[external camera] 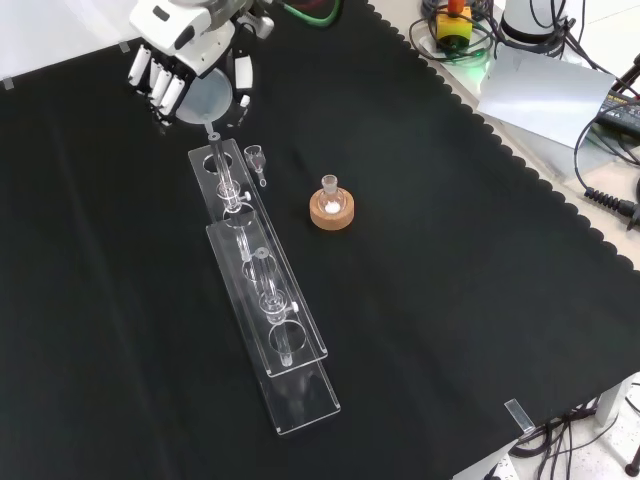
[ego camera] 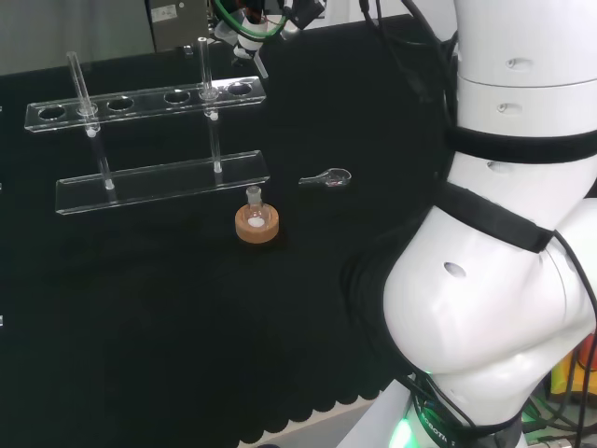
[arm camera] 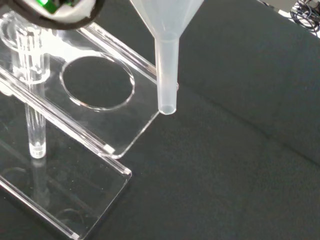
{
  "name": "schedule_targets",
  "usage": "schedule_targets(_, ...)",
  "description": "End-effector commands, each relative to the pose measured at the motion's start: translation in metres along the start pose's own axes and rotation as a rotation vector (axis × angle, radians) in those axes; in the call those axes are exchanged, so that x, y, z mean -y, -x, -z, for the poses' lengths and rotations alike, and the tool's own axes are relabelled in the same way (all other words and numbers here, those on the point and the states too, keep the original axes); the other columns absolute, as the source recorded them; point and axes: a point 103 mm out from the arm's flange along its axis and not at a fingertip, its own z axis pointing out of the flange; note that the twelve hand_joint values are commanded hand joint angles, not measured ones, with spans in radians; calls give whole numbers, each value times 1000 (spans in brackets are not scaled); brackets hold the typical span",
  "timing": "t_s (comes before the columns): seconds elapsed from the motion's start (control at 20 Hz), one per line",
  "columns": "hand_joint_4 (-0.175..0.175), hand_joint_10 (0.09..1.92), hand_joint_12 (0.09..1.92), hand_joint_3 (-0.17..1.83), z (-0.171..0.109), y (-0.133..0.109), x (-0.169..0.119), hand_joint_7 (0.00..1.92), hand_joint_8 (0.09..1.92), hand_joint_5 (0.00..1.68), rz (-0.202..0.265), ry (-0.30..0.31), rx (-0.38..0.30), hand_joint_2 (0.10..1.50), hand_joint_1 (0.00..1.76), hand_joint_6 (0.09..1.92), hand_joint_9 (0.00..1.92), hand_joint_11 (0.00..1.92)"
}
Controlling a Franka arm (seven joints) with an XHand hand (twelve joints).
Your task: Put the funnel back on the funnel stand.
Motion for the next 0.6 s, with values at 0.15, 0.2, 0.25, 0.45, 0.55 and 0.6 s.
schedule_targets(0.15,-26,396,1226,538,9,-15,7,731,682,545,7,32,-28,689,794,736,1039,595)
schedule_targets(0.2,-26,396,1226,538,8,-17,7,731,682,544,8,39,-47,689,794,736,1038,595)
schedule_targets(0.25,-27,397,1226,538,8,-18,6,731,682,544,6,49,-63,689,794,736,1038,595)
schedule_targets(0.45,-27,397,1226,539,7,-18,5,730,683,542,-5,96,-113,688,793,735,1038,595)
schedule_targets(0.55,-27,398,1225,539,6,-15,5,729,683,542,-13,121,-122,688,793,735,1037,595)
schedule_targets(0.6,-27,398,1225,539,5,-14,6,729,683,542,-16,127,-126,688,793,735,1037,595)
